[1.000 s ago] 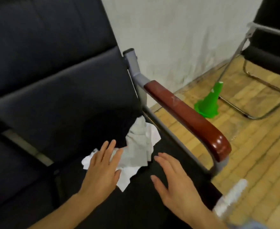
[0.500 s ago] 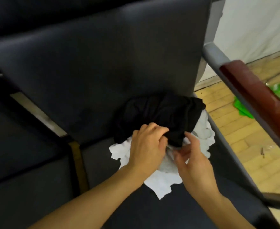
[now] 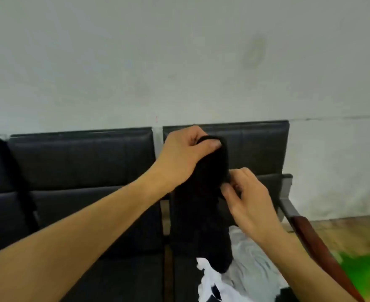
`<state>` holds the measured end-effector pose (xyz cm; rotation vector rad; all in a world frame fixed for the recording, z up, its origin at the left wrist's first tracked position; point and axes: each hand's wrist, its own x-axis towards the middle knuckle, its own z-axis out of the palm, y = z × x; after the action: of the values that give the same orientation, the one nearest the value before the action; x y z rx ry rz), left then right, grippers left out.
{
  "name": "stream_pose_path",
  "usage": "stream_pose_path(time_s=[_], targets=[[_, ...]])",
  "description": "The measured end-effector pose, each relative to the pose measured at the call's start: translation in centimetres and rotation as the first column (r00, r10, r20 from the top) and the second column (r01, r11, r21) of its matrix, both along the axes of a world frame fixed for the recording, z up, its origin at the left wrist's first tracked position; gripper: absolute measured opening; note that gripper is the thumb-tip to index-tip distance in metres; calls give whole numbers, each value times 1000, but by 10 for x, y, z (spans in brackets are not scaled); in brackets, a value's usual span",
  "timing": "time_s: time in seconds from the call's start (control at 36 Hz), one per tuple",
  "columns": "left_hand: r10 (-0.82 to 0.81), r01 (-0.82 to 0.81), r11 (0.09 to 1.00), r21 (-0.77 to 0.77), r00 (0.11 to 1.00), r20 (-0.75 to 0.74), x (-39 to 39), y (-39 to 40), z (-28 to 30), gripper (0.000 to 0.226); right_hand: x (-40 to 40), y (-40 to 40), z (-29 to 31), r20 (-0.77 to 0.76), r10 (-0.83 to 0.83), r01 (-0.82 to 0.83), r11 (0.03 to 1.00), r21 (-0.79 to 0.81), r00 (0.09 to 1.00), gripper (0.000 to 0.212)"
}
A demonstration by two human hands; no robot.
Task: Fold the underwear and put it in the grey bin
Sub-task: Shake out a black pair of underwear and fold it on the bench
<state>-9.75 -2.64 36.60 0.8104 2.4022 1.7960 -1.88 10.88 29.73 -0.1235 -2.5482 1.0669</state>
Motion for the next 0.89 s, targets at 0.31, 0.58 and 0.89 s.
stream_pose_path(time_s=[0.31, 0.58, 0.89], targets=[[153, -149, 983, -109, 988, 34, 69, -258, 211, 30, 39, -159, 270, -84, 262, -270, 957, -107, 961, 28], [263, -273, 951, 146, 961, 84, 91, -429, 268, 29, 34, -321, 360, -221, 358, -388, 916, -106, 907, 26], [526, -607, 775, -175, 774, -351, 118, -488, 251, 32, 19, -473, 386, -209, 373, -416, 880, -230, 904, 34]])
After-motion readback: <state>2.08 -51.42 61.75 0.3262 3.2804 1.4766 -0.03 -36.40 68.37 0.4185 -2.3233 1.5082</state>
